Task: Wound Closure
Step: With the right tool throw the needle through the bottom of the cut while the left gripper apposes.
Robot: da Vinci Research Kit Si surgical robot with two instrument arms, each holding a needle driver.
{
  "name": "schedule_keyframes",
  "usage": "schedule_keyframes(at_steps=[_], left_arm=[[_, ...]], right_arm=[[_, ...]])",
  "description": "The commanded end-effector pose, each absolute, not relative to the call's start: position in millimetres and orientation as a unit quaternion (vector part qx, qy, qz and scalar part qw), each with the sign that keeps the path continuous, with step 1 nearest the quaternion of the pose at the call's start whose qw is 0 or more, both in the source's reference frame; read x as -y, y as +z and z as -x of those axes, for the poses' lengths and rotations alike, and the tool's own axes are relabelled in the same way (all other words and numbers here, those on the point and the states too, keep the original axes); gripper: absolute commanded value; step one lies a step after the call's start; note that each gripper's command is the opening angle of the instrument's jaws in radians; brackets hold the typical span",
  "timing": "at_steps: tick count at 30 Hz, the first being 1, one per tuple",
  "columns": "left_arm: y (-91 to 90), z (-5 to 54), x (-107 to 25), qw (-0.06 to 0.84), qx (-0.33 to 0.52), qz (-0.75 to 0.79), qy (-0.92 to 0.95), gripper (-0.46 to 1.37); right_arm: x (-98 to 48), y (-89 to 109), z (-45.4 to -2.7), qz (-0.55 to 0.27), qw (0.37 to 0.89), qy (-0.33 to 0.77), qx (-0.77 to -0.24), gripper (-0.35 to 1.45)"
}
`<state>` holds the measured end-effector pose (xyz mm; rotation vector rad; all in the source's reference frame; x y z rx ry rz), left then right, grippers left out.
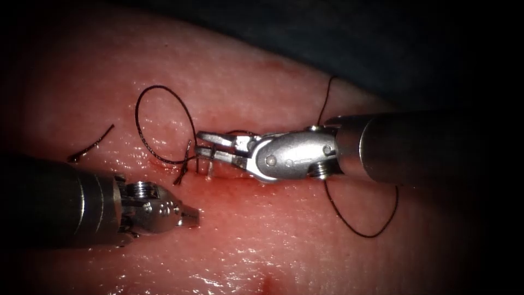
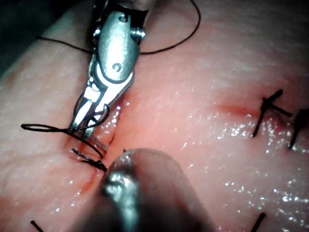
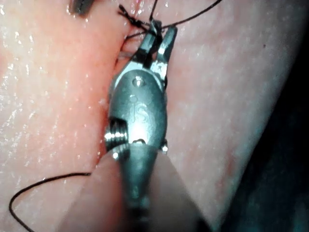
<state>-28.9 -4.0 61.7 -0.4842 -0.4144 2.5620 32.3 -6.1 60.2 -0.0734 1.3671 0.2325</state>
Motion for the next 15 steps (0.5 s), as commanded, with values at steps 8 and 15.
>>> schedule_keyframes(at_steps=[8,15], left_arm=[[62.3,28.8,4.1,0.247,0.150,0.178,0.941,-0.35],[62.8,28.8,4.5,0.246,0.150,0.177,0.941,-0.35]], right_arm=[[5.8,60.4,-32.2,-0.005,0.762,0.149,-0.630,-0.35],[4.8,60.7,-32.0,-0.023,0.761,0.185,-0.622,-0.35]])
